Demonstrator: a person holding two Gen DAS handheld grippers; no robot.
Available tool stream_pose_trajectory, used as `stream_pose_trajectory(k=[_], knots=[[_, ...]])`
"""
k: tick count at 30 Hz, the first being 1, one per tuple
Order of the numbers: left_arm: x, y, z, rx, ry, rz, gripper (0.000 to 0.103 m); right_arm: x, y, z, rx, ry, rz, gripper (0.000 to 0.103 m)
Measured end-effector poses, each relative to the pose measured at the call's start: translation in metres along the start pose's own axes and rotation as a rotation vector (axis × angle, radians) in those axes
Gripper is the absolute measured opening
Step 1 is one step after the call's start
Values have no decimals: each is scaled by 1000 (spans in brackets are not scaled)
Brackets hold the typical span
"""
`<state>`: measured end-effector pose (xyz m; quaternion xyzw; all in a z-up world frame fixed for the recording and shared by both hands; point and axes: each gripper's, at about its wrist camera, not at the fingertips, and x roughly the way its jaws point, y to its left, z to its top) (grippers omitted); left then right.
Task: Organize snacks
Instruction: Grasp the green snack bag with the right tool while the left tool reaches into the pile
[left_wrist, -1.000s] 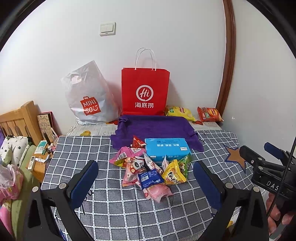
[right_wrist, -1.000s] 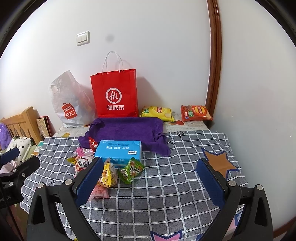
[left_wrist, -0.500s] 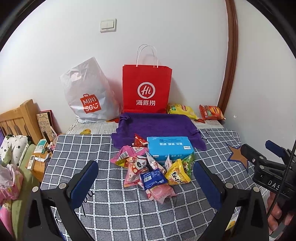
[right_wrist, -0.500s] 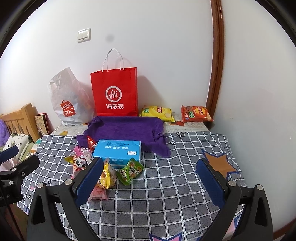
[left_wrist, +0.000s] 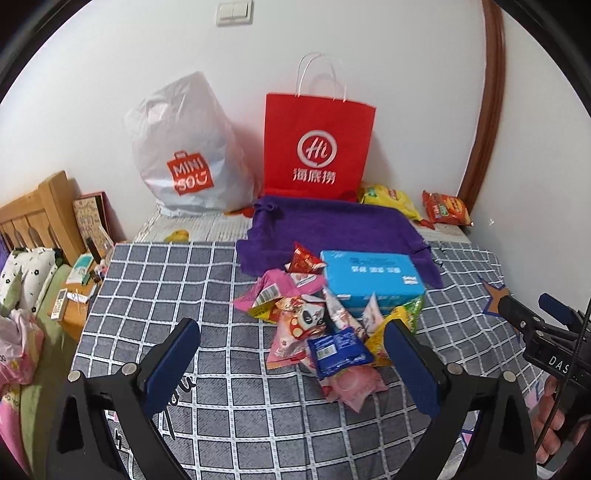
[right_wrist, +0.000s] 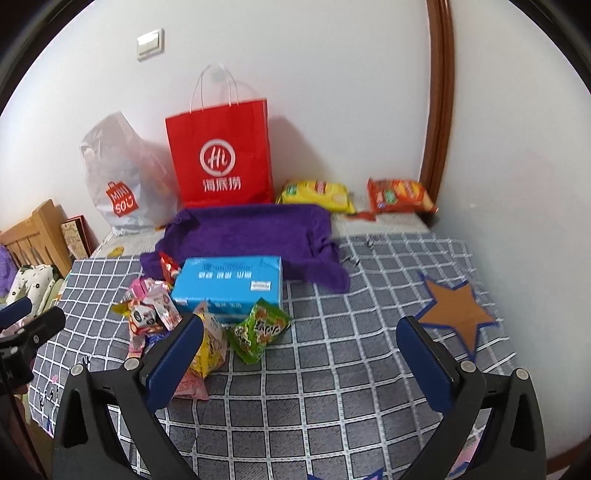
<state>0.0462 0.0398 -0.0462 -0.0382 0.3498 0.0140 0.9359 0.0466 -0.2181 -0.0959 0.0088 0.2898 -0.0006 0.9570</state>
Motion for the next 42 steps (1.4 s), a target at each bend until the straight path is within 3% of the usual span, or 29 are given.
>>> stream_pose_trajectory(k=[10,11,13,20,31,42], knots=[[52,23,-9,-53,99,51,99,60,-1,-15,-7,106,3,96],[57,26,-10,-62,109,42,99,66,0,-16,-7,119,1,94],[64,31,-12,-72,129,28,99,76,1,-18,-7,134,21,80],[82,43,-11,-75,177,11,99,104,10,-16,26,165,85,78],[98,49,-5,-64,184,-5,95,150,25,-14,30,254,113,55],[113,60,0,-93,199,-13,95,183,31,-18,57,333,168,55]])
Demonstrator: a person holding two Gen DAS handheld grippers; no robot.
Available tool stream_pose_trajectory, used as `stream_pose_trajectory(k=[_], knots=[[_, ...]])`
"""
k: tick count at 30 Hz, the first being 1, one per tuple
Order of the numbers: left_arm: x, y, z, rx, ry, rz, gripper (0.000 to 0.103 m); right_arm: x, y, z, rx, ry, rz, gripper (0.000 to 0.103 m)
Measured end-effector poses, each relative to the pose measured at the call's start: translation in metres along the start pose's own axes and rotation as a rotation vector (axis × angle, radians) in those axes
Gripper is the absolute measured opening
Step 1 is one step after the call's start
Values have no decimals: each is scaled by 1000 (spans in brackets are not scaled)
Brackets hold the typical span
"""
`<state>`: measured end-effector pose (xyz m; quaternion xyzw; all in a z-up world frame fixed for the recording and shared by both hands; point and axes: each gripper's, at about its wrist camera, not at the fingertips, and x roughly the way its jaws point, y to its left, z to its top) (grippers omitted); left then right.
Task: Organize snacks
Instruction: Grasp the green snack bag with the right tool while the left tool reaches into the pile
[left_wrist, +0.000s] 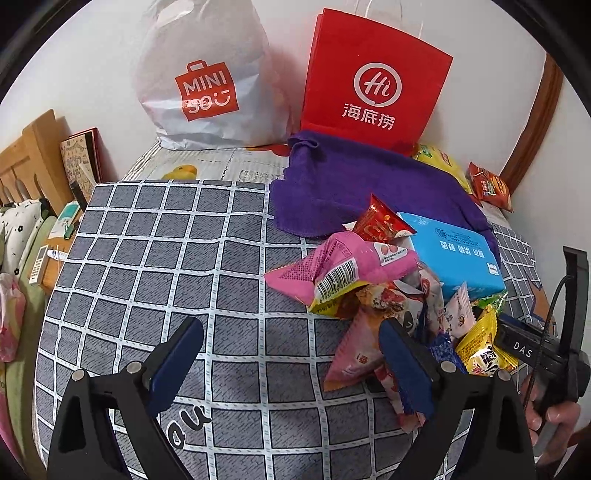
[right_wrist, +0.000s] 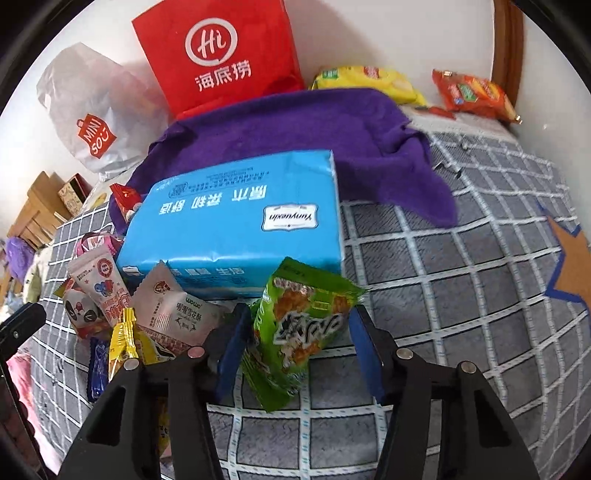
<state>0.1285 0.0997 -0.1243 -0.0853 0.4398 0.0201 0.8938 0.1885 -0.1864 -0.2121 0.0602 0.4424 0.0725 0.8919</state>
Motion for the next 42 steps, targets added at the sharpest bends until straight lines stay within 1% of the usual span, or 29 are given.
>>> stream_pose_trajectory(k=[3,5,9,12,19,21,28,30,34,36,40,42], knots=[[1,0,1,-5,2,-9,96,6,-2,0,14,11,18,56],[2,0,2,-6,3,-15,95,6,-2,0,9,9,23,48],[2,-2,4,-1,3,-32,96,0,-5,-3,-27,-2,-1,45],[0,-3,5,0,-3,-49,95,-12,-17,-5,-26,-18,-25,45],[4,-11,6,13,-1,-65,95,-19,-44,-18,-16,6,-70,45],[6,-13,7,12,2,-70,95,-18,-45,-22,-15,-2,-59,45],[13,-20,8,26,14,-75,95,-14,-42,-28,-37,-33,-69,50],[16,-25,7,42,23,-86,92,-13,-44,-30,-23,-40,-58,50],[26,-35,5,62,45,-97,91,-13,-42,-31,-31,-55,-62,49],[32,-40,5,66,62,-103,85,-14,-42,-31,-42,-57,-62,49],[42,-49,5,78,89,-106,81,-14,-44,-31,-41,-54,-49,49],[44,-53,5,90,92,-112,73,-14,-44,-31,-47,-55,-47,49]])
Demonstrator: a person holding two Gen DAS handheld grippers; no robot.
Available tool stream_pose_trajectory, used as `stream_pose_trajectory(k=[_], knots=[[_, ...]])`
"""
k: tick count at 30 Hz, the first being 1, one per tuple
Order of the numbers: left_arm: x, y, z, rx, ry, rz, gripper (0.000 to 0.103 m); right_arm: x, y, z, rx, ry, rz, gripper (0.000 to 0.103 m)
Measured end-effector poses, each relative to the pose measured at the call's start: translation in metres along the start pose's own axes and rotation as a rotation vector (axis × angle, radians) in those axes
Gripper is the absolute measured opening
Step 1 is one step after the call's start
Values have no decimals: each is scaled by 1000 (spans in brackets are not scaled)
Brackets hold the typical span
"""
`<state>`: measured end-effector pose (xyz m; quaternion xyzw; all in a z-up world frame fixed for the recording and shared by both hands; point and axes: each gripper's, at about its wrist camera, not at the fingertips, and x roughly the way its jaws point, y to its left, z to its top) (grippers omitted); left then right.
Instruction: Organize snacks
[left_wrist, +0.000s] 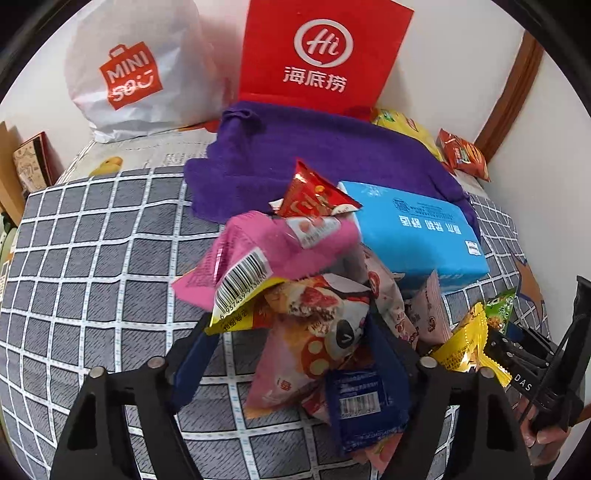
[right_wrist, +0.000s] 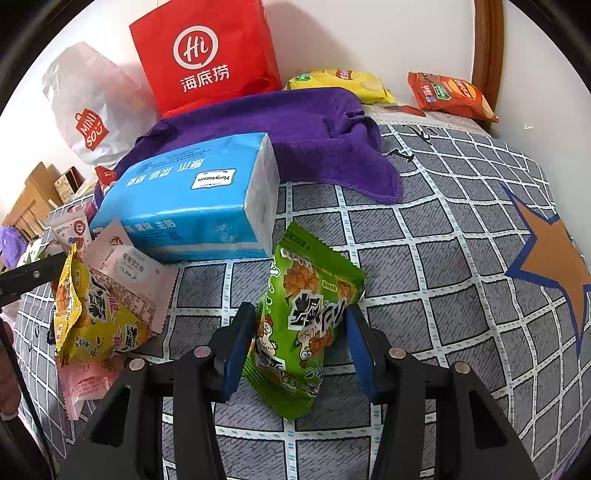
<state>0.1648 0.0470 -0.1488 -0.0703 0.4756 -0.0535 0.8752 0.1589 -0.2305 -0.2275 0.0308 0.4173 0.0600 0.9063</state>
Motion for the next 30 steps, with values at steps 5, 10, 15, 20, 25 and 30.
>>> stream_pose_trajectory(k=[5,10,15,20,25,30], knots=[[-3,-3,0,0,20,-40,45,-4,1,0,-10,-1,-4,46],[-14,-1,-3,-6,11,-50,37,-13,-2,1,-6,-7,-16,43],[-38,3,-8,-10,-22,-31,36,-31,-2,2,-2,-30,-18,41],[-62,10,-14,-30,-52,-19,36,-53,4,1,-3,-56,-10,40],[-86,14,-16,-55,-83,-22,36,-72,13,2,-16,-82,-2,39],[-103,10,-15,-50,-110,-24,36,-86,20,5,-18,-92,9,39]])
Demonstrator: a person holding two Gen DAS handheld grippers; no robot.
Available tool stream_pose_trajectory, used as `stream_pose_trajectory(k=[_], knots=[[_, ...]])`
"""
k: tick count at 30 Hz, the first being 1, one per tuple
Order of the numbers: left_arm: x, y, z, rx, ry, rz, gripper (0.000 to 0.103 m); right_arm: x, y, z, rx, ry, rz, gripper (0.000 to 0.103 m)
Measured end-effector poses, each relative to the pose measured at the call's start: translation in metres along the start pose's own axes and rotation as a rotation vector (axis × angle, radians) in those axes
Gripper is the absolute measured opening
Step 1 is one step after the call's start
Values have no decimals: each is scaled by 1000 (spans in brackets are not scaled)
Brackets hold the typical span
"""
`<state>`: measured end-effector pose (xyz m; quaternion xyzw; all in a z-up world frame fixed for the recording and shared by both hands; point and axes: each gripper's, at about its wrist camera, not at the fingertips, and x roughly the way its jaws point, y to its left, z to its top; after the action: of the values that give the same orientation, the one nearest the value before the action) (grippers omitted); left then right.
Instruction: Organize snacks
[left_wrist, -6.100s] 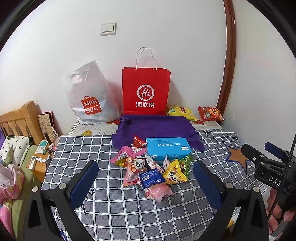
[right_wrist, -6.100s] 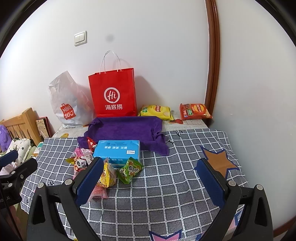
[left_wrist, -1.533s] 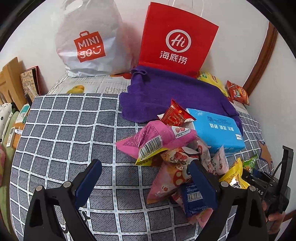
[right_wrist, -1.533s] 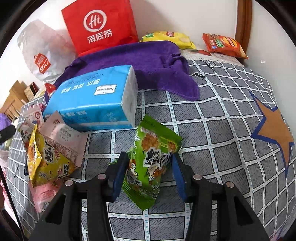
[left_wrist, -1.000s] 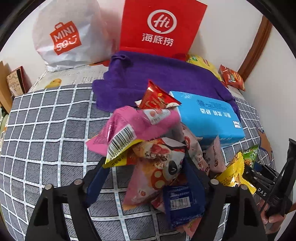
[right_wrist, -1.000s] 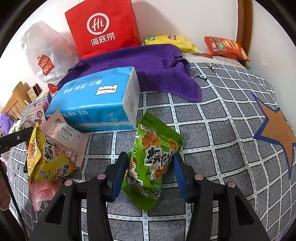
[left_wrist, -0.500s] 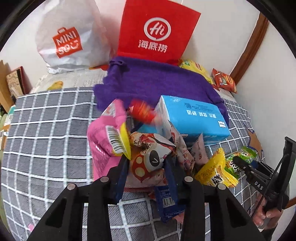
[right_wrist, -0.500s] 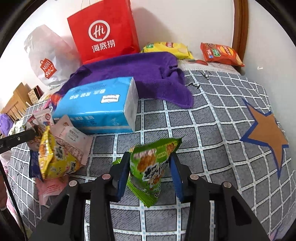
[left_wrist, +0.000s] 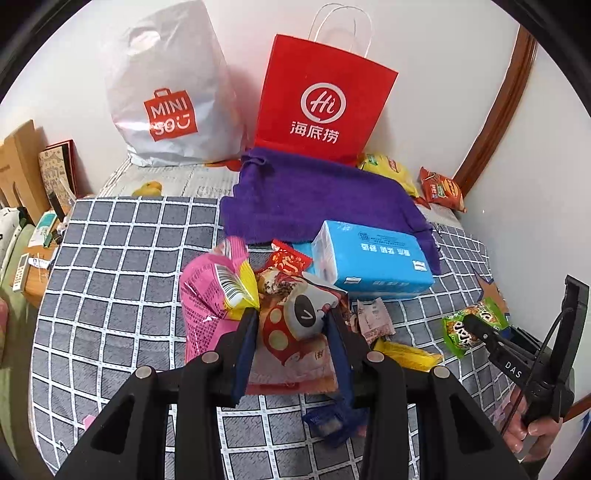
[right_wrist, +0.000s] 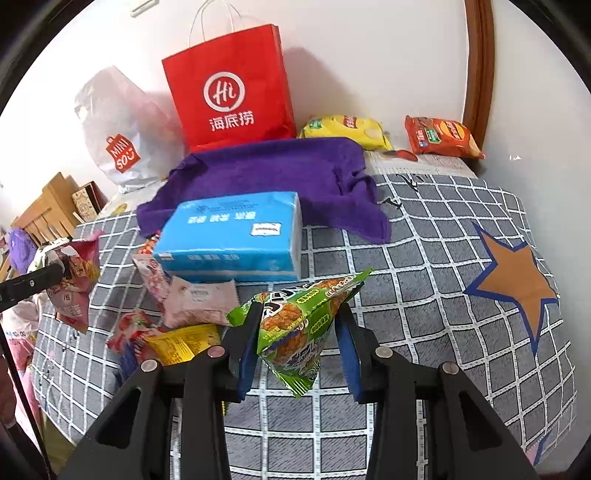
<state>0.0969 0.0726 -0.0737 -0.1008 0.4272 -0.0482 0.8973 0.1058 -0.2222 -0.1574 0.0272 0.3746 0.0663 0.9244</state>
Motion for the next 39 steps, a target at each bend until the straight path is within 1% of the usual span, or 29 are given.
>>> stream_pose_trajectory(k=[5,7,8,13,18,23,25,26,27,29,31,33,36,39], knots=[[-13,-12,6,32,-22,-10,35,-13,8,9,-10,-15,25,39],[-17,-17,10,49,-35,-12,29,-17,12,13,-15,-23,32,39],[-18,-20,13,58,-37,-15,28,-19,15,17,-20,-28,33,39],[-16,-26,25,58,-47,-38,27,-24,20,28,-28,-39,44,39],[-4,-20,27,38,-9,-54,27,-24,26,35,-50,-41,39,39],[11,-6,6,23,49,-18,27,-15,29,31,-49,-28,39,39],[12,1,-4,7,64,-6,31,-10,30,28,-50,-15,36,39],[12,4,-8,-1,66,-1,37,-8,32,26,-56,-10,36,39],[12,8,-14,-11,70,7,46,-7,33,25,-59,-11,34,39],[12,13,-28,-17,80,22,57,-5,34,20,-57,-15,34,39],[10,17,-37,-21,84,30,57,-3,34,15,-51,-13,34,39],[8,19,-49,-24,91,36,60,-2,33,8,-48,-12,30,39],[5,20,-63,-23,92,36,61,1,29,-4,-36,-5,-1,39],[-1,18,-74,-20,98,25,61,-1,25,-14,-25,-1,-6,39]])
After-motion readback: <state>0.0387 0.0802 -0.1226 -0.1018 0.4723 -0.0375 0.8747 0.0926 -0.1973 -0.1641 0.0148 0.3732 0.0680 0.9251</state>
